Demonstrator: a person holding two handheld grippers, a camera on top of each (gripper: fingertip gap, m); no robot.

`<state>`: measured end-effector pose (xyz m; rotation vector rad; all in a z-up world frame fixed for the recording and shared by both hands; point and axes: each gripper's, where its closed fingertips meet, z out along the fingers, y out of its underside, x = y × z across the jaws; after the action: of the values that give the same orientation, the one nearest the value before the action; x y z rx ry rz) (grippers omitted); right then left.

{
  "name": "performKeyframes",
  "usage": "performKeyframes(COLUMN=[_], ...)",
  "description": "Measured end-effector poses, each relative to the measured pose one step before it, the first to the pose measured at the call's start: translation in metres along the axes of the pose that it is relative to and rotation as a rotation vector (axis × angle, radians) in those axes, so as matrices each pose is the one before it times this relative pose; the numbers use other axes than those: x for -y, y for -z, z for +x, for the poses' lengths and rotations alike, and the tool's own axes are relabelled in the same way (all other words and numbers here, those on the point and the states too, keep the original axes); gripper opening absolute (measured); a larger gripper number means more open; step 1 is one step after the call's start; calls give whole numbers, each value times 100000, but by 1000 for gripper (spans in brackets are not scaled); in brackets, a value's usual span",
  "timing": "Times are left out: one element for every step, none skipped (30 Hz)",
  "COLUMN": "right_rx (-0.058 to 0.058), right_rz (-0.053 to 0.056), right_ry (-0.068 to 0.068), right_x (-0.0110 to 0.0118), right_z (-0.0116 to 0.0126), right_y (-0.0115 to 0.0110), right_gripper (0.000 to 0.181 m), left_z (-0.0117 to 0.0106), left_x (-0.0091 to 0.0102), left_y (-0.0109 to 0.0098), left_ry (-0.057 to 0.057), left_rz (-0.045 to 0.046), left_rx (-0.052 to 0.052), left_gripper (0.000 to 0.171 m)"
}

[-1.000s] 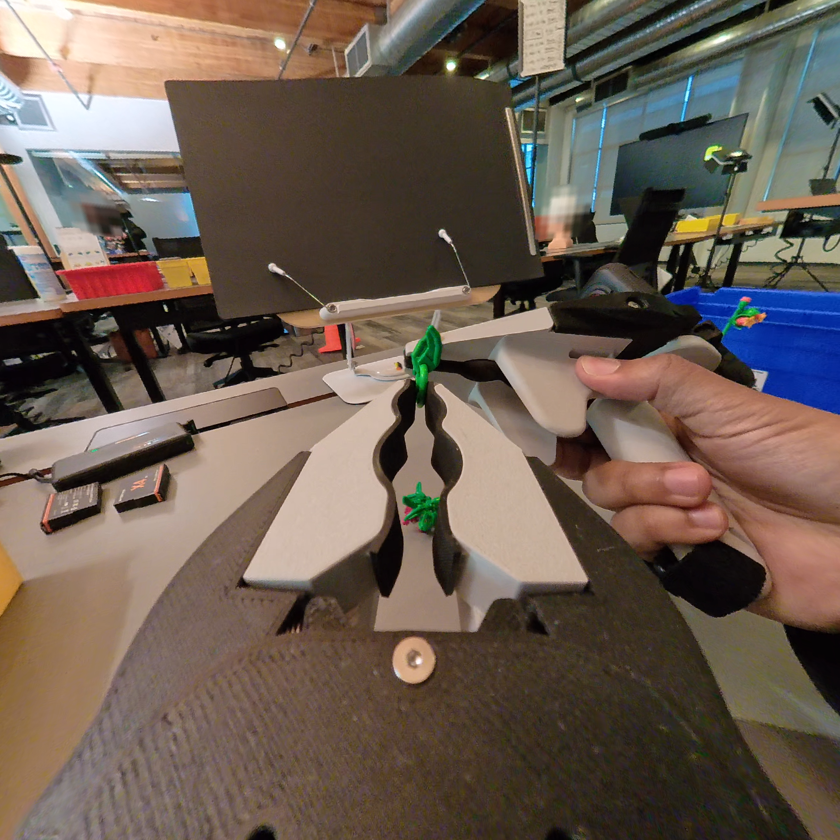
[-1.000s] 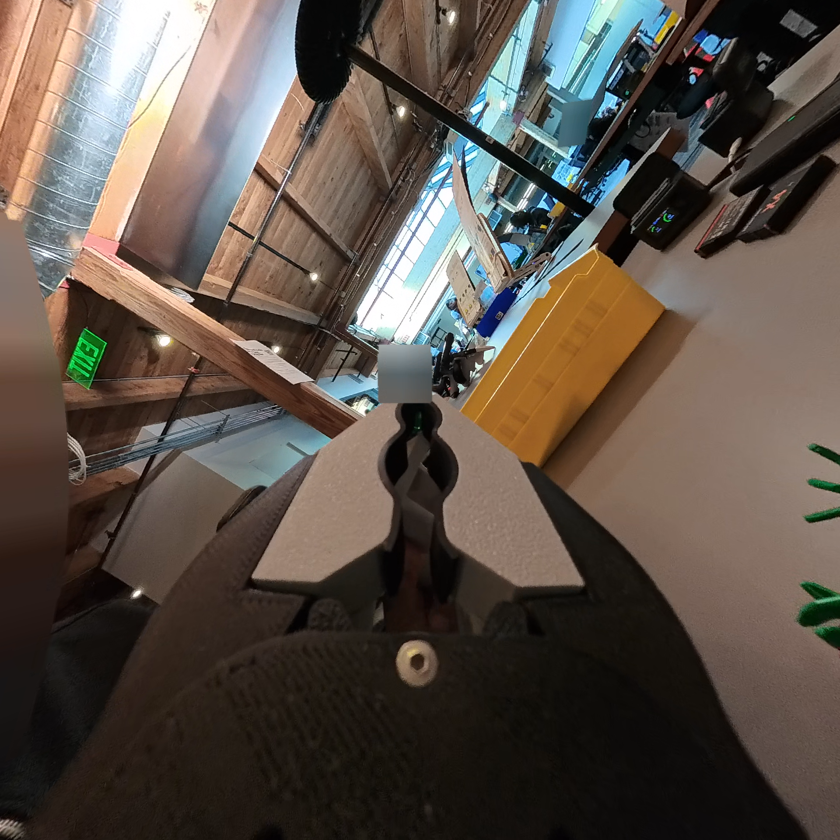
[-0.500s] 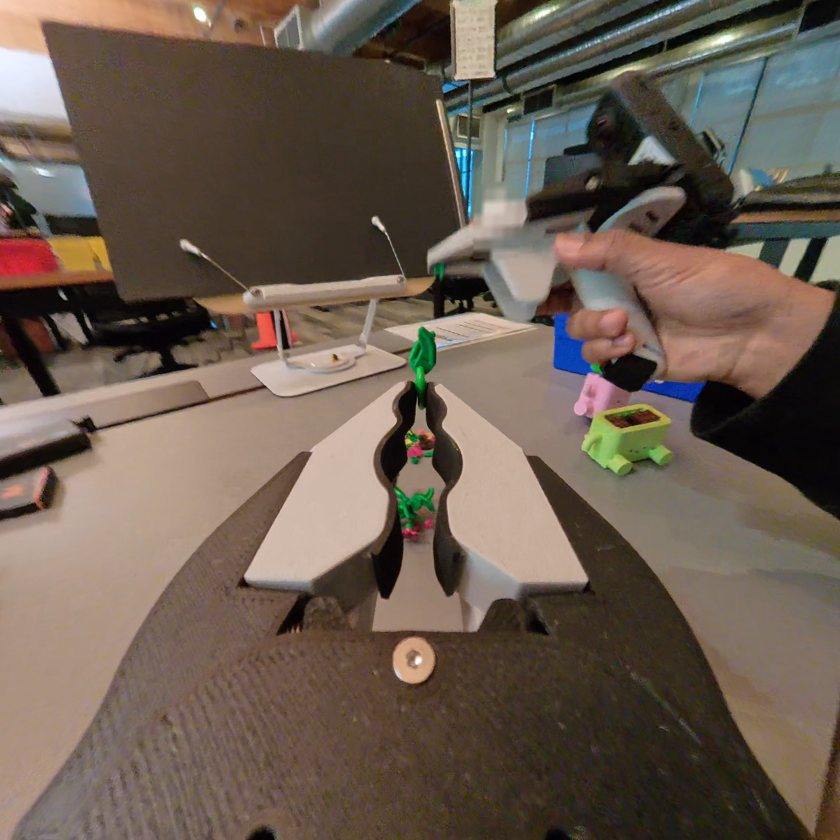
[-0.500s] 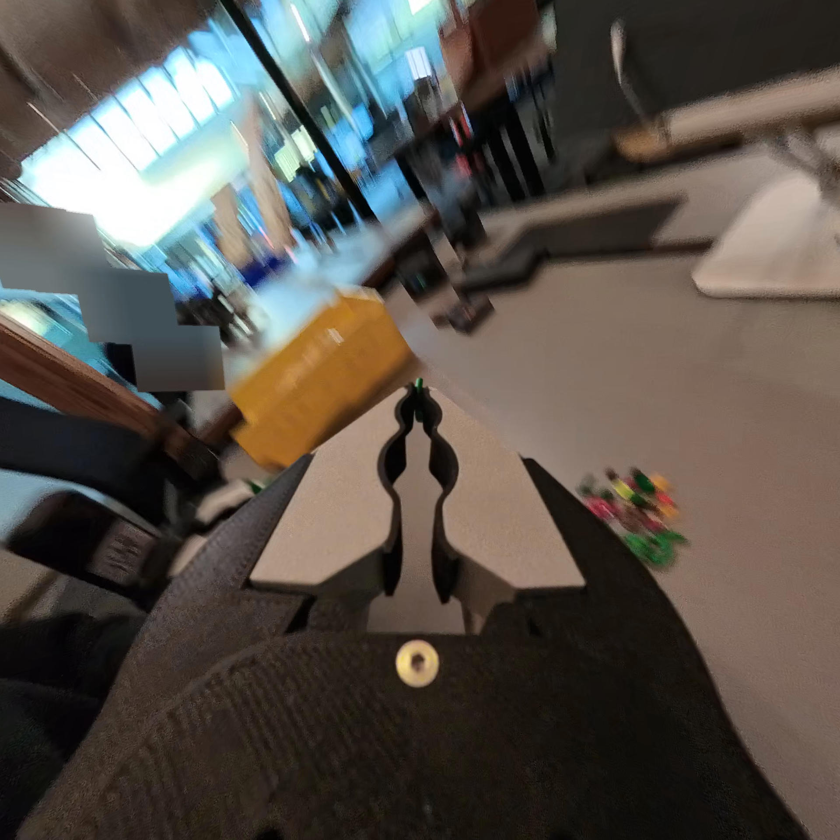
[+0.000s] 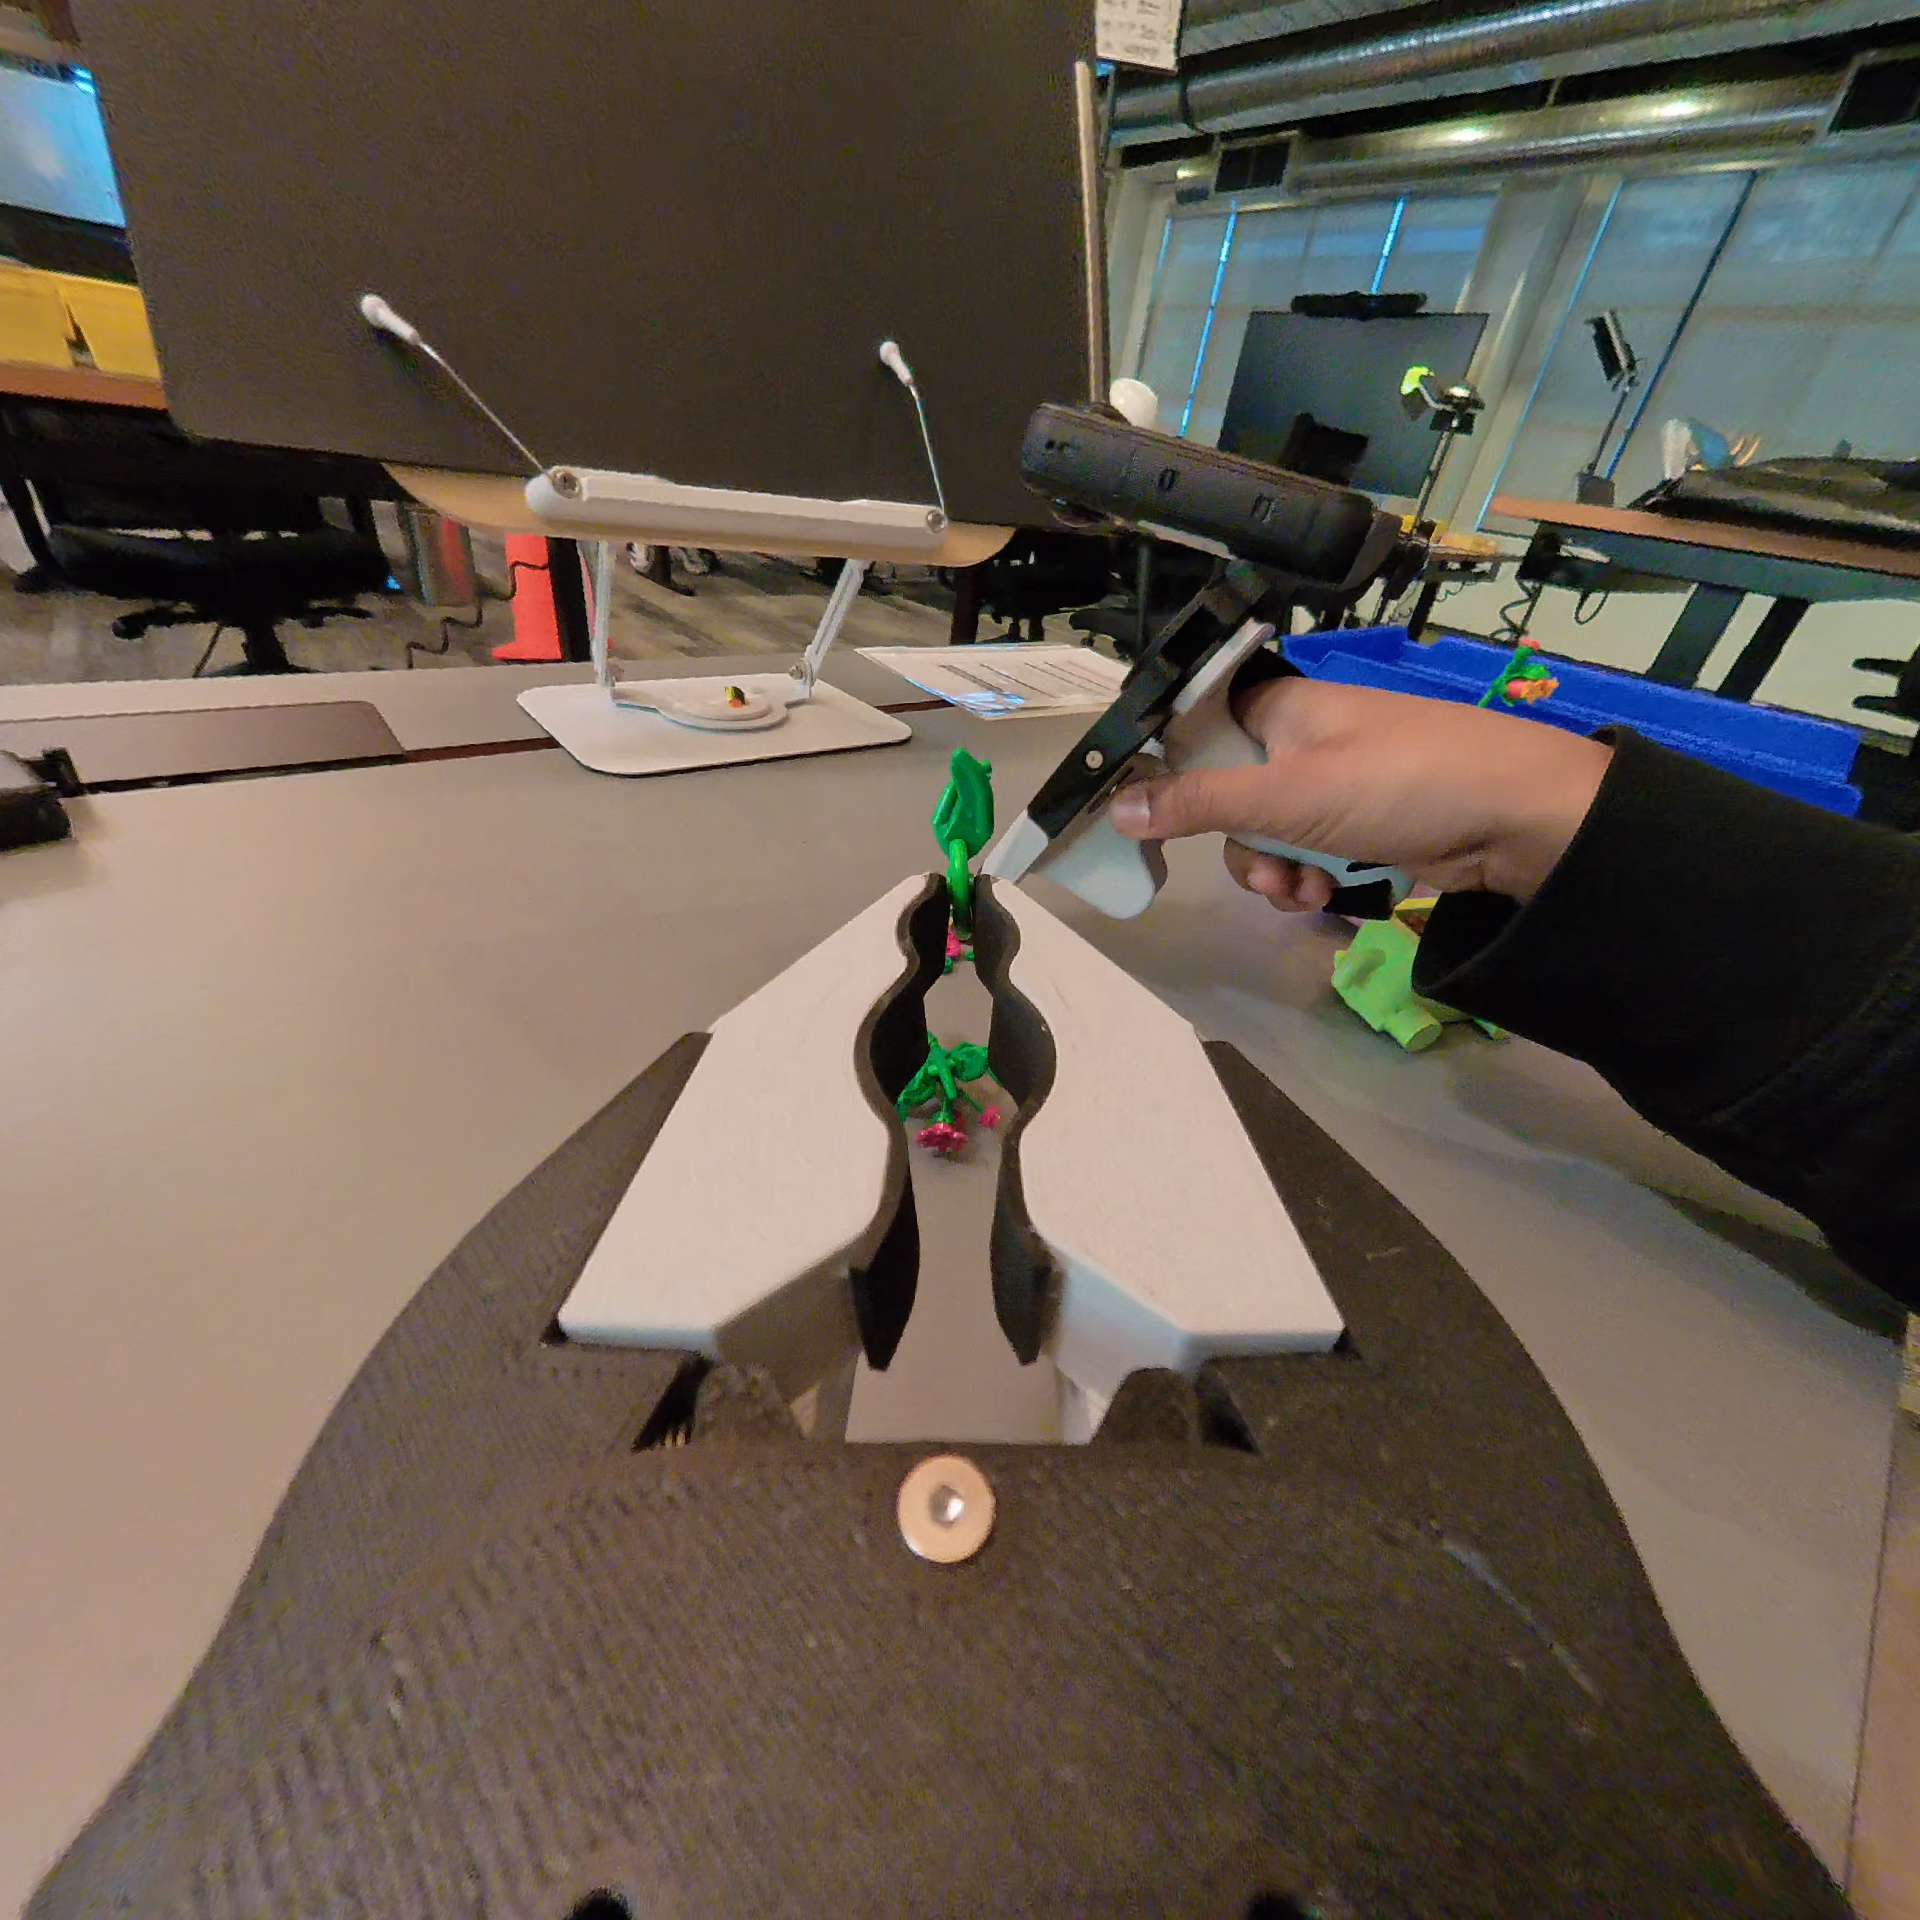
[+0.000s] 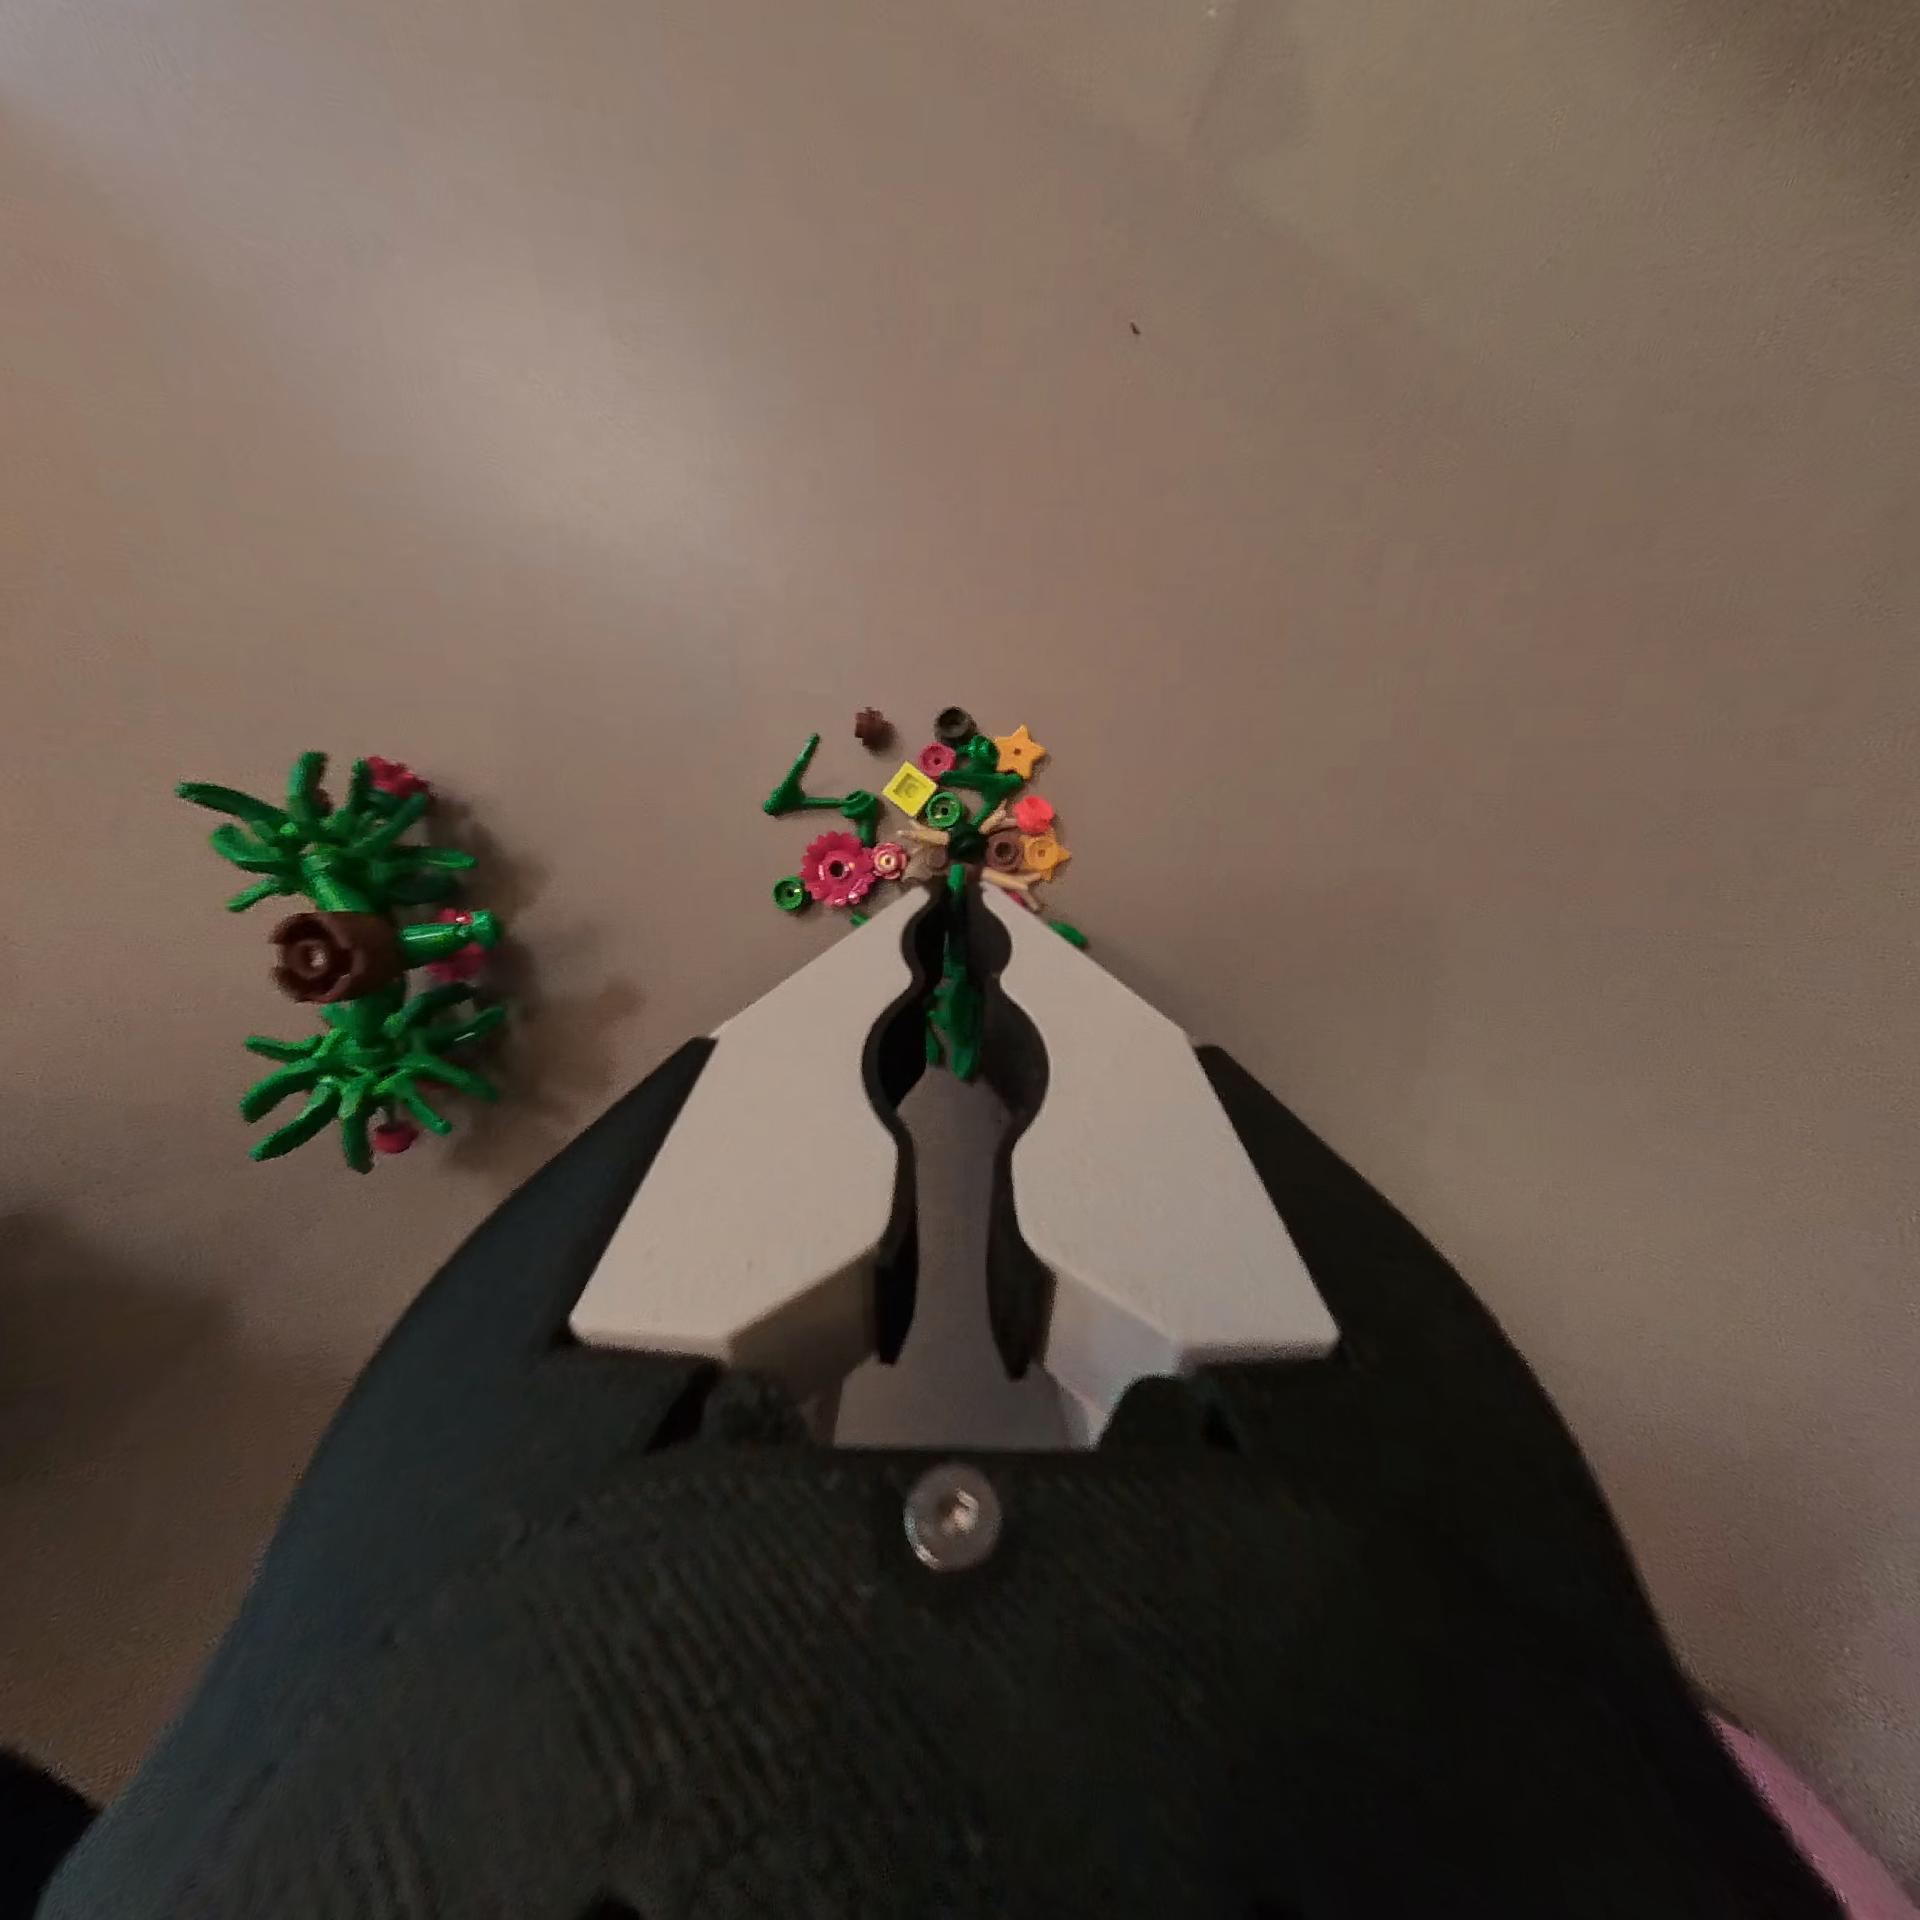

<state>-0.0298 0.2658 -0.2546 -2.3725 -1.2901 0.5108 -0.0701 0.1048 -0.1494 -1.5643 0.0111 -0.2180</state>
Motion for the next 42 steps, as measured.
performKeyframes(right_rx=[-1479,-928,-294,105,-71,-87,17,247,1620,4189,7372,10172,11071,10079,8565,6743,4174,1643,-1143,-3560,-2620,463,1935,2063,2159,2263,2126,1907,1300,476,249,234,402,861,1042,271,-215,-180,-798,-1213,-993,-959], right_rz=[-699,-238,329,887,1287,1716,2178,2892,4606,6959,8696,8796,7354,5552,4189,3524,3257,2942,2157,669,-145,610,1945,2653,1770,-17,-908,-197,900,1357,1167,582,66,-274,-875,-388,225,-27,-222,-148,180,768], right_ry=[477,63,-160,-189,-134,147,486,1055,2033,2810,2864,2238,1015,-691,-1792,-1631,-387,1719,3029,2579,1410,-109,-1534,-2287,-2678,-2782,-2524,-2114,-1842,-1150,-715,-1131,-1629,-1624,-1197,-836,-405,-244,-322,76,801,1200], right_x=[-49,-6,59,114,156,209,270,386,609,888,1084,1009,741,411,148,18,-8,-5,-51,-161,-148,79,352,472,330,28,-168,-147,-22,34,28,-33,-69,-97,-182,-118,-25,-43,-42,-25,26,117], right_z=[169,129,50,-21,-7,-63,-158,-327,-717,-1341,-2052,-2661,-2876,-2646,-2254,-1779,-1238,-743,-223,287,249,-132,-293,-238,-174,-125,-96,-98,-63,11,10,20,25,-16,-63,30,62,37,125,152,59,-23], right_y=[-174,-103,-5,107,239,359,502,650,836,986,1036,914,635,325,70,-52,-77,-53,-43,-35,-30,37,119,185,125,44,-24,-1,64,103,61,9,-51,-51,-67,-68,-17,-12,-1,17,42,72], right_gripper=[2,6,9,11,13,14,17,19,20,20,20,21,21,22,24,25,25,25,20,15,14,13,14,14,14,15,15,10,2,2,1,2,2,2,3,4,4,3,1,1,0,0], left_z=[-52,-83,-41,-27,-56,-53,-24,-67,-70,-45,-26,21,200,224,-9,8,61,104,160,218,241,64,93,106,147,174,173,-1,64,154,36,2,-27,34,158,-54,-56,-47,-88,-57,30,74], left_x=[-109,-92,-92,-121,-86,-80,-53,-22,5,15,10,73,150,156,99,70,111,140,117,173,170,48,-24,3,66,29,-7,6,11,68,40,-49,-111,-15,51,-63,-26,-67,-58,-60,6,97], left_y=[-64,-53,-55,-48,-35,-50,-24,-18,10,-5,-5,20,34,44,32,40,51,46,45,57,47,18,-9,4,10,-13,-24,4,21,7,-4,-13,-5,-9,-12,-26,19,-5,-24,-43,-30,-39], left_ry=[1013,1143,1179,1244,1362,1493,1550,1467,1158,926,827,1042,1610,1940,1527,745,365,104,-229,-580,-878,-1117,-1279,-1156,-1094,-1382,-1756,-1790,-1677,-999,-726,-878,-1266,-1470,-1783,-2458,-3264,-3467,-3499,-2806,-1792,-402], left_rz=[-395,-369,-513,-600,-319,-372,-279,-71,168,46,-19,500,1028,996,638,535,654,632,456,818,861,79,-269,22,369,-85,-266,15,99,191,-32,-209,-400,-40,-180,-857,-209,-627,-804,-760,-279,-62], left_rx=[-578,-347,-487,-584,-439,-408,-615,-324,-197,-330,-286,-524,-1754,-1880,-253,-183,-347,-555,-748,-936,-809,297,-2,-87,-335,-343,-219,880,187,-513,341,594,842,253,-482,1358,1569,1675,1898,1774,1138,719], left_gripper=[0,0,0,0,0,0,0,0,0,0,0,0,0,0,0,0,0,0,1,0,0,1,0,0,0,0,0,0,0,0,0,0,0,0,0,0,0,0,0,0,0,0])
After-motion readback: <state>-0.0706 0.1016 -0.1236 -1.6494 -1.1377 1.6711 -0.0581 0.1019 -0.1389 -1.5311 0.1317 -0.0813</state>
